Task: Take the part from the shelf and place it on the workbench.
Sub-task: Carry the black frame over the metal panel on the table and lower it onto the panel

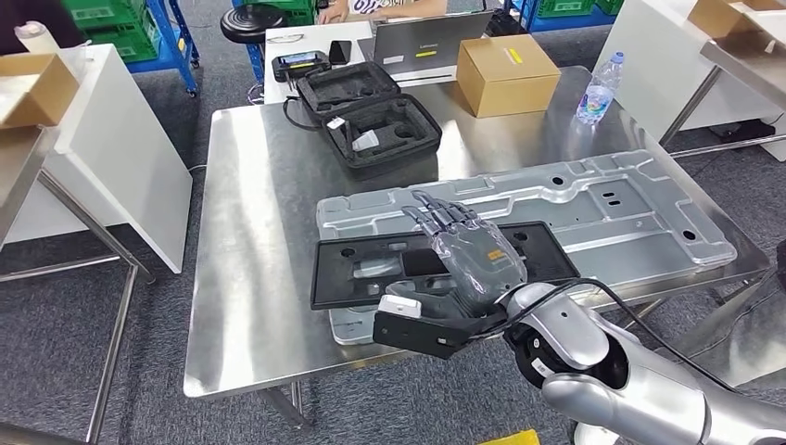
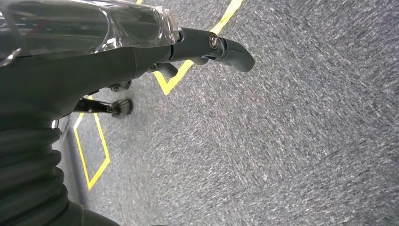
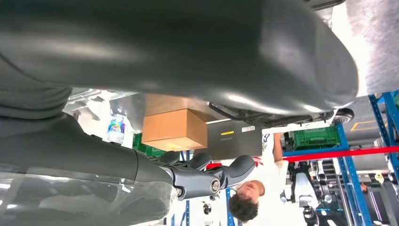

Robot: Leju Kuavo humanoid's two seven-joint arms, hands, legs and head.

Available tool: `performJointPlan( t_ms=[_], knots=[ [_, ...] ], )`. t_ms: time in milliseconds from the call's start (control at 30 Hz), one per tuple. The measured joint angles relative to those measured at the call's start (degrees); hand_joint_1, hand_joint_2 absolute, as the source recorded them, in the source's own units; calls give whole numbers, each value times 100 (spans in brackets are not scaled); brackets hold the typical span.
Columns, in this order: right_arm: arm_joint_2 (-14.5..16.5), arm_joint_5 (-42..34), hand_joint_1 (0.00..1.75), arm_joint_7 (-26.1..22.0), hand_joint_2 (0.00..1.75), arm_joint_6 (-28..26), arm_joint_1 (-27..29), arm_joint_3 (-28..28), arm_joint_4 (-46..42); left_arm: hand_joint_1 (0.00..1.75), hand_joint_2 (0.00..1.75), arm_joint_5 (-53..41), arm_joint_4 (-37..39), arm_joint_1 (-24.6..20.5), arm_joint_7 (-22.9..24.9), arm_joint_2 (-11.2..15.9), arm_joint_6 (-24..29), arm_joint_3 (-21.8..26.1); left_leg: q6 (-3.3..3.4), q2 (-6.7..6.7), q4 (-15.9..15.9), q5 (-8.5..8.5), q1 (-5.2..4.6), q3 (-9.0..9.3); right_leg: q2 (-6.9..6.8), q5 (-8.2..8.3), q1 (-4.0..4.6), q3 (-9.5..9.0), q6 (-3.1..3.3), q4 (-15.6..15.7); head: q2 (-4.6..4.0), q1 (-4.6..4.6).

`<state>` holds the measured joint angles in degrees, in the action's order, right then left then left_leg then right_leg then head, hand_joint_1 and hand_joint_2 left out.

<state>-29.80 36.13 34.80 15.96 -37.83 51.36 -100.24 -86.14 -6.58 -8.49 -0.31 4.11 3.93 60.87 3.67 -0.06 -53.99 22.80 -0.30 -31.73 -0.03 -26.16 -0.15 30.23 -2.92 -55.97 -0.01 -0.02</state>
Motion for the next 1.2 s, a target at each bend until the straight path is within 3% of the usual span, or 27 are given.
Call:
performJointPlan(
  t_ms=[33,100,167,200,267,333,367,400,467,533,633,667,733,800,833,867,900,1000,1033,1133,1200],
  knots=[
    [1,2,0,-3,0,-2,-2,-3,0,0,175,0,0,-1,-1,-1,0,0,-25,0,-12,-12,-10,-22,1,34,9,-73,31,162,0,-2],
    [1,5,0,-7,0,-4,-2,-4,0,0,175,0,0,-2,-4,-1,0,0,-88,-1,-13,-49,-14,-58,2,63,17,-46,103,200,0,-4],
    [4,11,0,-9,0,-4,-9,-4,0,0,175,0,0,2,-7,-3,-1,0,-149,-4,-137,63,1,-127,-6,122,-1,-4,175,216,0,-8],
    [7,14,0,-10,0,-4,-12,-4,0,0,175,0,0,4,-8,-4,-1,0,-181,-4,-367,238,13,-226,-11,156,-15,27,207,225,0,-14],
    [15,18,0,-11,0,-3,-11,-3,0,0,175,0,0,6,-11,-6,-3,0,-243,-1,-1157,726,40,-531,-19,213,-19,105,238,223,0,-26],
    [19,18,0,-11,0,-3,-5,3,1,0,175,0,0,11,-12,-11,-5,0,-276,-1,-1774,993,56,-730,-21,268,-18,183,238,220,0,-30],
    [20,17,0,-14,0,-3,-3,7,2,0,175,0,0,14,-13,-14,-6,0,-277,-1,-1763,964,59,-674,-20,294,-17,215,233,219,0,-30],
    [20,17,0,-16,0,-3,-3,9,2,0,175,0,0,14,-13,-16,-7,0,-270,-1,-1495,836,61,-491,-19,317,-16,239,224,218,0,-31],
    [21,20,0,-20,0,-3,-6,7,2,0,175,0,0,0,-14,-16,-7,0,-225,-3,-566,505,51,54,-17,356,-8,269,189,216,0,-31],
    [21,27,0,-22,0,-3,-12,2,2,0,175,0,0,-11,-16,-16,-7,0,-170,-5,9,336,22,347,-18,399,7,302,137,207,0,-26],
    [23,30,0,-24,0,-2,-12,1,3,0,175,0,0,3,-16,-17,-7,0,-84,0,59,256,9,303,-15,443,2,357,45,189,-1,-23],
    [22,29,0,-24,0,-2,-12,1,3,0,175,0,0,0,-15,-19,-7,0,-47,3,70,214,19,279,-11,370,-3,396,16,119,-1,-19],
    [18,30,0,-24,0,-3,-12,-2,4,0,175,0,0,-11,-15,-21,-7,0,18,11,89,128,37,214,-5,-26,-17,591,-28,-368,0,-6],
    [16,29,0,-24,0,-2,-1,1,6,0,175,0,0,-10,-15,-23,-7,0,49,14,86,61,28,127,-4,-511,-24,877,-60,-1212,0,5],
    [16,28,0,-24,0,-2,6,4,7,0,175,0,0,-9,-15,-24,-7,0,51,15,84,26,24,81,-5,-637,-29,951,-71,-1515,0,6],
    [17,28,0,-24,0,-2,11,6,8,0,175,0,0,-7,-15,-25,-7,0,45,15,81,-8,22,38,-5,-647,-34,919,-77,-1602,0,7],
    [17,28,0,-24,0,-2,12,8,9,0,175,0,0,-7,-15,-25,-7,0,36,14,78,-39,22,0,-6,-554,-40,764,-77,-1438,0,7],
    [19,29,0,-25,0,-3,2,2,9,0,175,0,0,-10,-14,-25,-7,0,-22,6,45,-112,17,-88,-3,-163,-45,-63,-46,-179,1,3],
    [20,30,0,-25,0,-3,-1,-1,9,0,175,0,0,-11,-14,-25,-7,0,-52,3,30,-136,11,-112,0,-100,-38,-219,-22,93,1,2],
    [21,30,0,-25,0,-3,-5,-3,9,0,175,0,0,-6,-13,-25,-7,0,-154,-1,14,-219,3,-183,3,-23,-22,-202,81,221,0,-1],
    [25,29,0,-26,0,-3,-8,-1,9,0,175,0,0,4,-13,-27,-8,0,-219,-3,-185,-25,19,-302,-6,64,-38,-107,173,234,0,-11]
  ],
)
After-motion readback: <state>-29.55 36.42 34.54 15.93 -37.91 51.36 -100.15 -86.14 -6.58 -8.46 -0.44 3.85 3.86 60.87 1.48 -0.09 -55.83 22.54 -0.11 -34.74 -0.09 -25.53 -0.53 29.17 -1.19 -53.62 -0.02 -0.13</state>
